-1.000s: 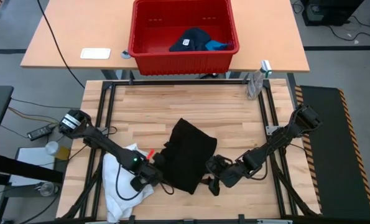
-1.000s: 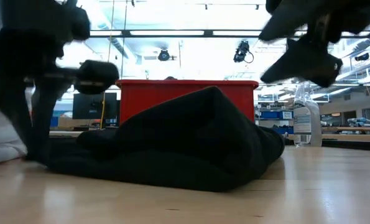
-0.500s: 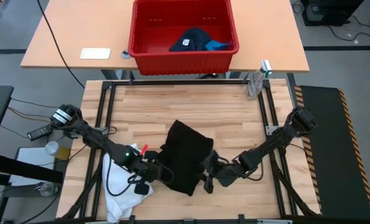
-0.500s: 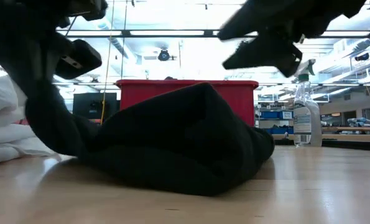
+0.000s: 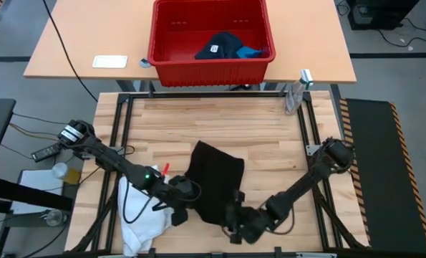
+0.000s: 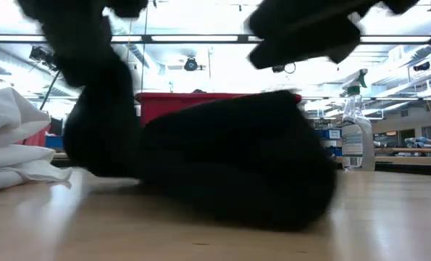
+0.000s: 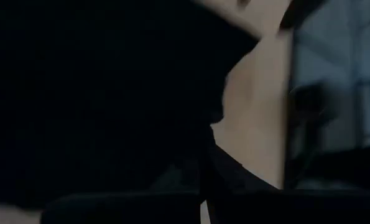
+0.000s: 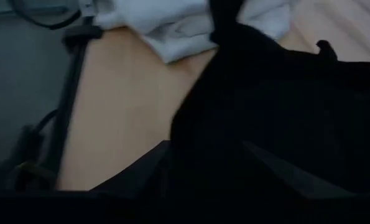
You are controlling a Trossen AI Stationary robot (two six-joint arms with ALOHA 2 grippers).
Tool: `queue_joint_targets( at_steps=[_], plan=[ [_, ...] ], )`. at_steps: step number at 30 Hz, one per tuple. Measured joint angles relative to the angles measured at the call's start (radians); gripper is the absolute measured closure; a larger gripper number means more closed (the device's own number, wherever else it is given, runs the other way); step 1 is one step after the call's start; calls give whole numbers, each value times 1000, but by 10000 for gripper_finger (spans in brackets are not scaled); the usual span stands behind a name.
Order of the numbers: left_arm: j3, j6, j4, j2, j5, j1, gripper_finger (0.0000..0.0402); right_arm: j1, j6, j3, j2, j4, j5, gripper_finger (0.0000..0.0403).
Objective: Fold Laundry from Bin
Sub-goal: Fold the black shirt
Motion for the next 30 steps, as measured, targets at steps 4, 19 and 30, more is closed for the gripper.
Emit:
queue_joint_targets(
  at_steps=[4, 19, 30],
  plan=[
    [0, -3, 145, 11, -49, -1, 399, 67, 111, 0, -21, -134, 44, 209],
    [0, -16, 194, 128, -66, -29, 399, 149, 140, -22, -36, -266, -75, 163],
    [0, -162, 195, 59, -153, -18, 399, 100, -116, -24, -36, -182, 26, 125]
  ],
)
